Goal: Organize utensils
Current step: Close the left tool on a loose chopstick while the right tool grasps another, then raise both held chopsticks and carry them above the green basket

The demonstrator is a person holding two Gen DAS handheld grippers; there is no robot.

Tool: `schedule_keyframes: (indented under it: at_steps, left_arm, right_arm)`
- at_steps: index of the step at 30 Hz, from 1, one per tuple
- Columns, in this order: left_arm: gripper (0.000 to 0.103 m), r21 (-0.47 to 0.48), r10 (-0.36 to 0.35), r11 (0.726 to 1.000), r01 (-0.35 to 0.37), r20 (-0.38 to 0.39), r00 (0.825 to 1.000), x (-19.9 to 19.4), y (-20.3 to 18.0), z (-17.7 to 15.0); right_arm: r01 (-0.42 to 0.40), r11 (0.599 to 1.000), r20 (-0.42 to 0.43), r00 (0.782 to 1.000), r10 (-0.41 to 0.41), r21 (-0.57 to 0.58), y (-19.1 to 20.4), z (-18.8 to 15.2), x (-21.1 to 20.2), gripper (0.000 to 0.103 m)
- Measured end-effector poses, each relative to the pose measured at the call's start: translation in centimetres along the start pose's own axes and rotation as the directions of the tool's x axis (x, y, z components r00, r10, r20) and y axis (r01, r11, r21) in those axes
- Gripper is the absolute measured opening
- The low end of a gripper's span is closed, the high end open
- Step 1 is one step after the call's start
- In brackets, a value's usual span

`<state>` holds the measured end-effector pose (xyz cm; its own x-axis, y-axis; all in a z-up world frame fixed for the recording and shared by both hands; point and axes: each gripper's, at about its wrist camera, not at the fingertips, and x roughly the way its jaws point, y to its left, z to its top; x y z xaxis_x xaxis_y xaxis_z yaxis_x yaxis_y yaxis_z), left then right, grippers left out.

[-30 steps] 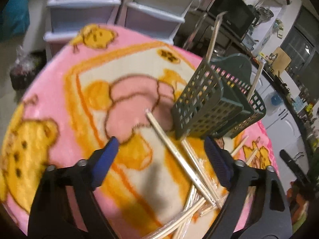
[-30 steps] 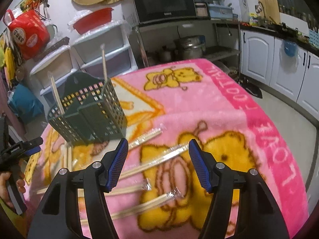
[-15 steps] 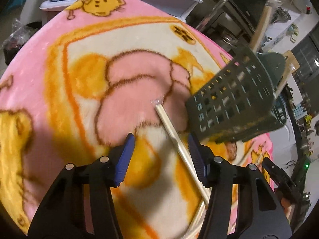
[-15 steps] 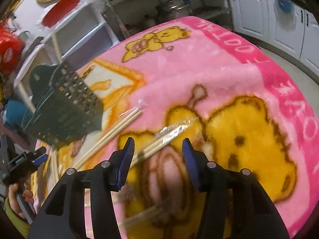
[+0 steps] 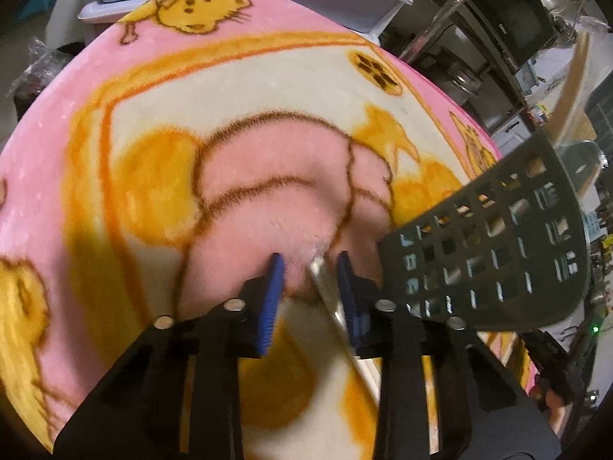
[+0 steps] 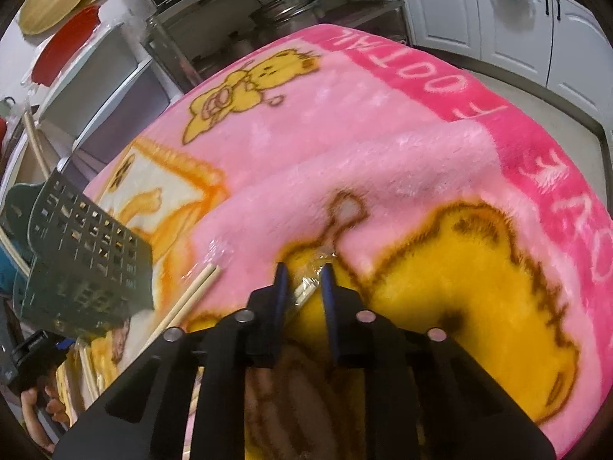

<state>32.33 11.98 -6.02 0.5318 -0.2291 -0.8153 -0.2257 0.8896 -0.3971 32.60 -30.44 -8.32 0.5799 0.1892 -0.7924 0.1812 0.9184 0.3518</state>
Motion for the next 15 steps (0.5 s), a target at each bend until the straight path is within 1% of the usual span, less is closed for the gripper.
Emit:
schedule_keyframes:
  at_steps: [2, 6, 10, 12, 15]
  left_arm:
    - [0.015, -0.009, 0.004, 1.000, -0.004, -0.001, 1.000, 0.2, 0.2, 0.3]
    - [0.009, -0.039, -0.025, 0.999, 0.026, 0.005, 1.000, 0.3, 1.0, 0.5]
    - [0.006, -0.068, -0.068, 0.995, 0.069, 0.017, 0.998, 0.1, 1.9, 0.1]
    - [0.006, -0.076, -0.082, 0.994, 0.084, 0.027, 0.996, -0.5, 2.1, -0.3]
    - [0.005, -0.062, -0.108, 0.992, 0.111, 0.053, 0.993, -1.8, 1.8, -1.1]
  right_arm:
    - [-0.002, 1.000, 0.007, 1.000, 0.002, 0.007, -0.1, 0.0, 0.0, 0.012]
    - [-0.017, 1.000, 0.022, 1.000, 0.017, 0.021, -0.4, -0.2, -0.4, 0.010]
    - [-0.077, 0.996, 0.041, 0.996, 0.075, 0.051, -1.1, -0.7, -1.6, 0.008]
    - [-0.109, 0.993, 0.069, 0.992, 0.106, 0.048, -1.1, -1.0, -2.8, 0.008]
    - [-0.151, 0.988, 0.111, 0.983, 0.147, 0.025, -0.6, -1.4, -4.8, 0.007]
